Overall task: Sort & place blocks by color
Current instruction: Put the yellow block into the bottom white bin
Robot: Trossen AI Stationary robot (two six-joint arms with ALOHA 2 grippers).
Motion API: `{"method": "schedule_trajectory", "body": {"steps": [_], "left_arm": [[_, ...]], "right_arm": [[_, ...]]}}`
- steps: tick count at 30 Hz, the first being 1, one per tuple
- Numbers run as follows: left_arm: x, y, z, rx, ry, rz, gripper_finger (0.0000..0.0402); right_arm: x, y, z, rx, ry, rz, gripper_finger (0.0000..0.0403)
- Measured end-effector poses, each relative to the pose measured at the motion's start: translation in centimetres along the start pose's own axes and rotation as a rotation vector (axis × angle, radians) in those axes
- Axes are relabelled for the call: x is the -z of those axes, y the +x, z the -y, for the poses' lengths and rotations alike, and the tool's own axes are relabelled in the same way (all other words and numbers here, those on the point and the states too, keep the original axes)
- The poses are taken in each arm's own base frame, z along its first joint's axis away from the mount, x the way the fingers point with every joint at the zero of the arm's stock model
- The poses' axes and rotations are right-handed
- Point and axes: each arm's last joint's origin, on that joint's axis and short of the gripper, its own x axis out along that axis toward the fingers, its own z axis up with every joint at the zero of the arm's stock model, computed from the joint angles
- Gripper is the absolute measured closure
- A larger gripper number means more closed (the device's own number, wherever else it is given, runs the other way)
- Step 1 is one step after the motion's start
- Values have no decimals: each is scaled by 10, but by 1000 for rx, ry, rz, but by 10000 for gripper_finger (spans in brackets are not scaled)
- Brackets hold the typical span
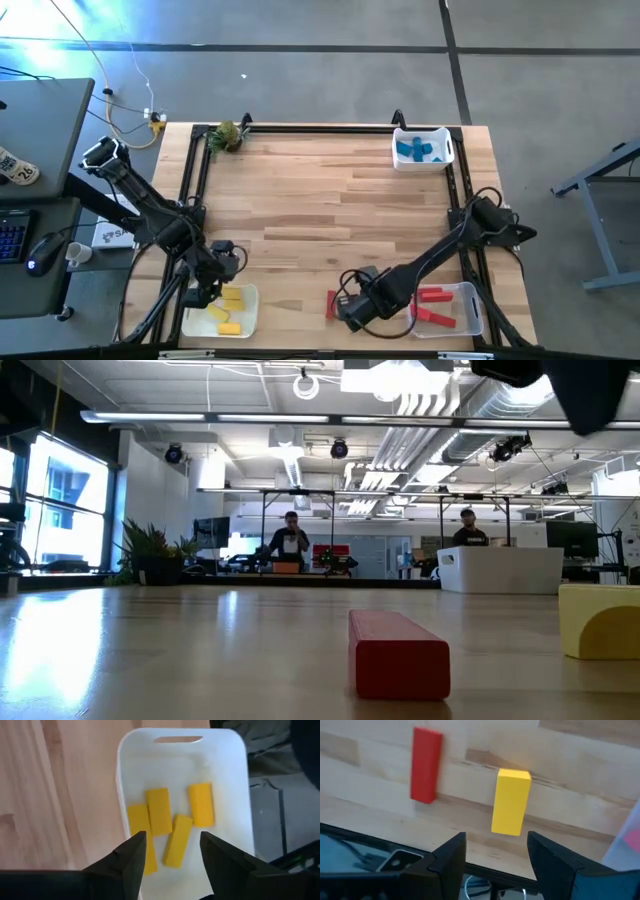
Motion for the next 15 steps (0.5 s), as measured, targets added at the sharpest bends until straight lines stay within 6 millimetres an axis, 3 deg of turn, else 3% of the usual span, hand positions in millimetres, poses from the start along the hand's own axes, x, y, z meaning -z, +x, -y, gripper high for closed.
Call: {"method": "schedule_trajectory", "body": {"steps": [15], "left_arm": [[-15, -9, -20, -41, 3, 47, 229]], "right_arm": [[6, 45, 0, 95, -3, 7, 206]]}}
